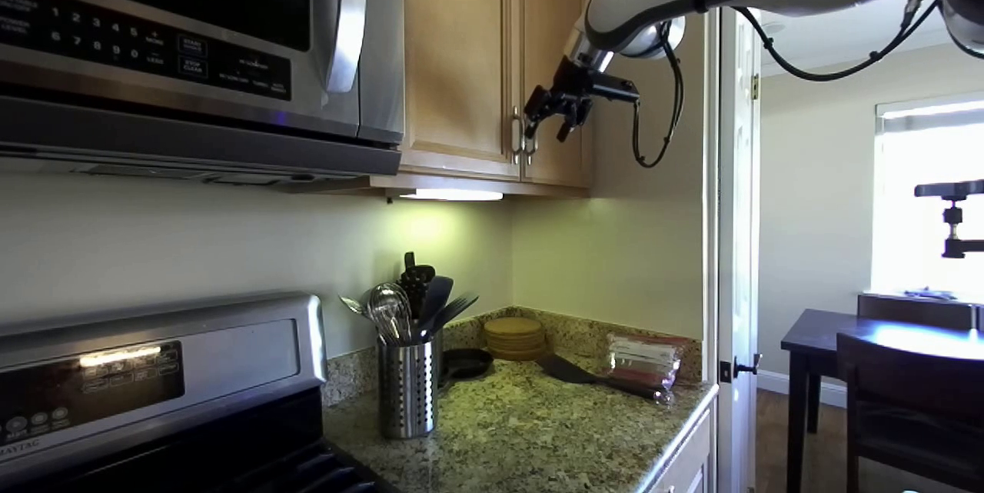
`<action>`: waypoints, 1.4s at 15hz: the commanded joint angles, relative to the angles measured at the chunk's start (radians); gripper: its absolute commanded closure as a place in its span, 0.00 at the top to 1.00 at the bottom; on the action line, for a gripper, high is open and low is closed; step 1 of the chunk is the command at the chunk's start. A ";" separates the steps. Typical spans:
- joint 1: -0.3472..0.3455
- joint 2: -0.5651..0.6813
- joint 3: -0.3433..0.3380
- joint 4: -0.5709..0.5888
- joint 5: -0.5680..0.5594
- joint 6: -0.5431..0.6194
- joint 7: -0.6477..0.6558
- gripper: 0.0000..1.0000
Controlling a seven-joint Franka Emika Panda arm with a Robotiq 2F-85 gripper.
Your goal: Open the left door on the upper cabinet
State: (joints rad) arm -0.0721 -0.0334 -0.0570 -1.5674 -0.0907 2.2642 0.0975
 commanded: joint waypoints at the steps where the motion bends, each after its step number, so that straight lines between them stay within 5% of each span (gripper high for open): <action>1: -0.003 0.043 -0.009 0.099 0.024 -0.009 0.029 0.97; 7: 0.005 0.109 0.002 0.158 0.076 -0.007 0.018 0.63; 11: 0.005 0.149 0.004 0.188 0.065 0.007 0.014 0.64; 12: 0.003 0.155 0.003 0.195 0.066 0.013 0.010 0.43; 18: -0.002 0.155 -0.006 0.205 0.053 0.055 -0.004 0.10; 21: 0.002 0.147 -0.008 0.191 0.046 0.048 -0.016 0.06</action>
State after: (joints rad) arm -0.0706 0.1185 -0.0636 -1.3678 -0.0330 2.2983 0.0936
